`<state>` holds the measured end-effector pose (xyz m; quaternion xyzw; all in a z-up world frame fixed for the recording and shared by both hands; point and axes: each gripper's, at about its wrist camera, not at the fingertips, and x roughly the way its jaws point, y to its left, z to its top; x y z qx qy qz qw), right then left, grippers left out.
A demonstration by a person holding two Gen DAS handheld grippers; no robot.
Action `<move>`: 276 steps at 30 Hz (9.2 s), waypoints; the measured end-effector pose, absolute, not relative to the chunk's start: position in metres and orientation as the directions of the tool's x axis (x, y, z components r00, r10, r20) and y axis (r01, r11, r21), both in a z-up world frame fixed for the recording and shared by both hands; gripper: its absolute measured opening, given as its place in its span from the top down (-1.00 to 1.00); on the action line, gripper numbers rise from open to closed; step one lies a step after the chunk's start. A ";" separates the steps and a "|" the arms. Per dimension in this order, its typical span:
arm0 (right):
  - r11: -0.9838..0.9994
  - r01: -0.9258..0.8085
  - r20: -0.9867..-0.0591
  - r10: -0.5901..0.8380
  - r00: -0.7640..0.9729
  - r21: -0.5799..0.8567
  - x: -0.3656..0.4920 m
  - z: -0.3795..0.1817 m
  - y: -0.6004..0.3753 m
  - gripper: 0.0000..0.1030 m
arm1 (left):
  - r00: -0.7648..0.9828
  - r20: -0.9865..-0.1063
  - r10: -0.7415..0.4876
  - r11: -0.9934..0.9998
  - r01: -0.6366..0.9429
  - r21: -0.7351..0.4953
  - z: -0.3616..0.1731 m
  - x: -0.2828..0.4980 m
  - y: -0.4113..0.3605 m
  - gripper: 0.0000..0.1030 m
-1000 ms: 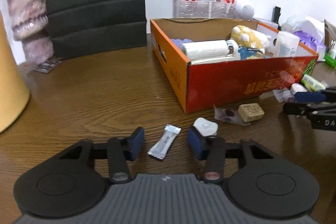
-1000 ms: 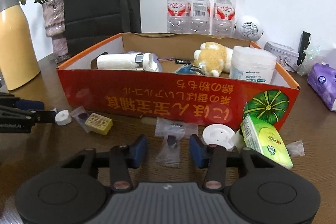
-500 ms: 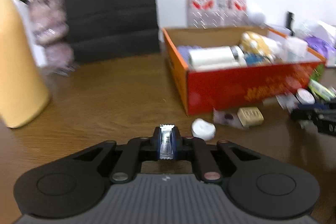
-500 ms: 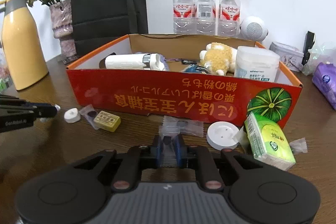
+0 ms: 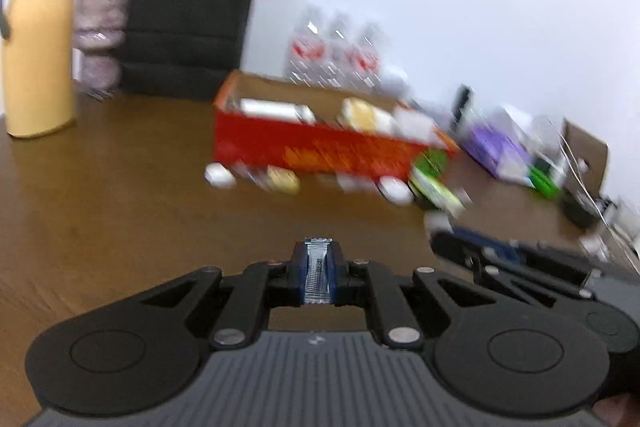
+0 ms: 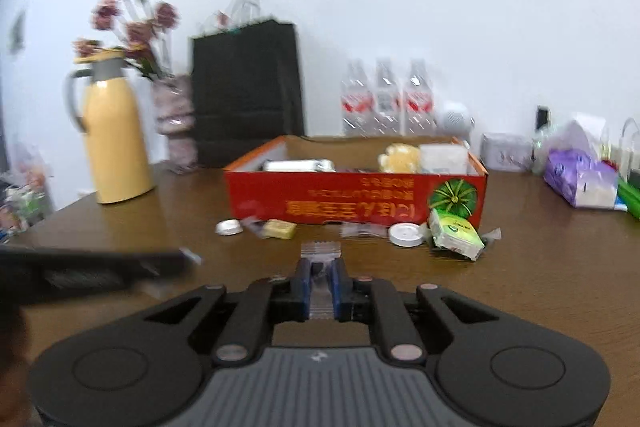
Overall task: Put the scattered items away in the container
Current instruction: 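Carry the sachet and clear packet over the cardboard box and open both tools, then withdraw both tools from the box back over the table items, then grasp the white round cap with the left tool while the right tool grasps a clear packet, then carry the cap and clear packet into the cardboard box and open both tools, then withdraw both tools from the box back toward the table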
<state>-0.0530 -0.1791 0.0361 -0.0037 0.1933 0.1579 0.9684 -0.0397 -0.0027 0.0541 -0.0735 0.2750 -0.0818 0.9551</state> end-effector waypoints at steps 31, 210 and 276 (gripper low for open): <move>0.958 -0.151 -0.913 0.279 0.299 0.244 0.323 0.068 -0.158 0.08 | 0.530 -0.846 -0.066 0.993 0.115 -0.005 0.087 0.295 0.008 -0.65; 0.953 -0.237 -0.908 0.261 0.326 0.189 0.306 0.083 -0.168 0.28 | 0.426 -0.895 -0.129 0.991 0.070 -0.110 0.084 0.301 0.014 0.10; 0.979 -0.205 -0.602 0.174 0.779 0.018 0.002 0.000 -0.217 -1.00 | 0.735 -0.676 0.056 0.998 -0.058 0.020 0.009 -0.012 -0.004 -1.00</move>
